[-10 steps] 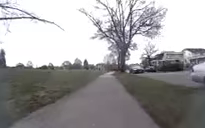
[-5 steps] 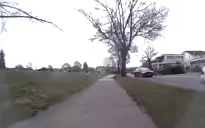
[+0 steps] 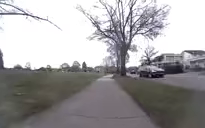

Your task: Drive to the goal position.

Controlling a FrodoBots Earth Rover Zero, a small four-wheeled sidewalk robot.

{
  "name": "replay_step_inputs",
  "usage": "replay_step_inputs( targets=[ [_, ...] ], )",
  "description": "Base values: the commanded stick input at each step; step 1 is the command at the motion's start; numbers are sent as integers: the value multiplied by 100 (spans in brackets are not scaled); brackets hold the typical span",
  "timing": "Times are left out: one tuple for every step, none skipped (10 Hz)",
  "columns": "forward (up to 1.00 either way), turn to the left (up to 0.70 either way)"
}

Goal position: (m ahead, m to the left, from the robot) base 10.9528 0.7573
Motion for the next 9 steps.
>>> replay_step_inputs(
  targets=[
    [100,0],
    [100,0],
    [100,0],
    [100,0],
    [100,0],
    [100,0],
    [100,0],
    [100,0],
    [100,0]
  ],
)
